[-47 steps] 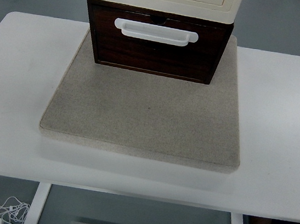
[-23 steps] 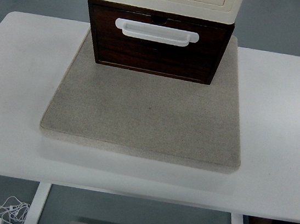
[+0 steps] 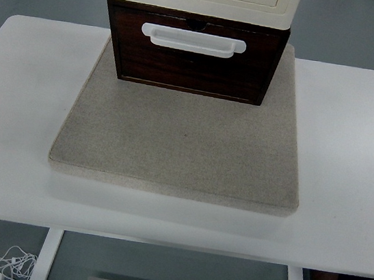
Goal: Close drawer under combined cabinet
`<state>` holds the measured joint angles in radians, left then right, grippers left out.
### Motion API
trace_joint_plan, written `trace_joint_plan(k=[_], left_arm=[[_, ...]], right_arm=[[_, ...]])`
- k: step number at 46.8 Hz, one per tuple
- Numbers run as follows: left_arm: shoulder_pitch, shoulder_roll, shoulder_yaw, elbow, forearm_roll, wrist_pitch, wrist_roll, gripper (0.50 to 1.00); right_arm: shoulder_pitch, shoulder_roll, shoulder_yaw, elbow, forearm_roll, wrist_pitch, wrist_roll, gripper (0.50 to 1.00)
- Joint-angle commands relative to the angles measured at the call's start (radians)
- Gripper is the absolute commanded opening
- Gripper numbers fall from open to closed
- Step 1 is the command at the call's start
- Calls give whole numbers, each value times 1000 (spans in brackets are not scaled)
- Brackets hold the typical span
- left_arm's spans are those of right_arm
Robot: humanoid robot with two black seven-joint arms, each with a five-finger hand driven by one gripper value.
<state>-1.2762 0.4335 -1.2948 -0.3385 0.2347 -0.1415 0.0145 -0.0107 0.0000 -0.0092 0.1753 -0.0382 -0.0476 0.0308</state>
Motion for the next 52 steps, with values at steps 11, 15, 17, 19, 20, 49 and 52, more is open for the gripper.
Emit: trace_joint_plan(k=[11, 15, 17, 19, 20, 49, 52], left_arm=[[147, -73, -1, 4, -80, 36, -36, 996], [179, -102, 0, 6, -127, 14, -36, 999], [190, -117, 0, 7, -138, 0, -37, 996], [199, -133, -1, 9, -140, -13, -41, 996], [205, -139, -1, 9, -140, -20, -41, 996], [267, -302, -1, 24, -195, -73, -119, 996], [267, -312, -1, 24, -195, -73, -122, 999]], right_arm=[[0, 0, 0, 1, 0, 2, 0, 952], [0, 0, 0, 0, 0, 2, 0, 952], [0, 0, 0, 0, 0, 2, 0, 952], [0, 0, 0, 1, 0, 0, 0, 952], [0, 0, 0, 0, 0, 0, 0, 952], [0, 0, 2, 1, 0, 2, 0, 952], [0, 0, 6, 1, 0, 3, 1, 952]])
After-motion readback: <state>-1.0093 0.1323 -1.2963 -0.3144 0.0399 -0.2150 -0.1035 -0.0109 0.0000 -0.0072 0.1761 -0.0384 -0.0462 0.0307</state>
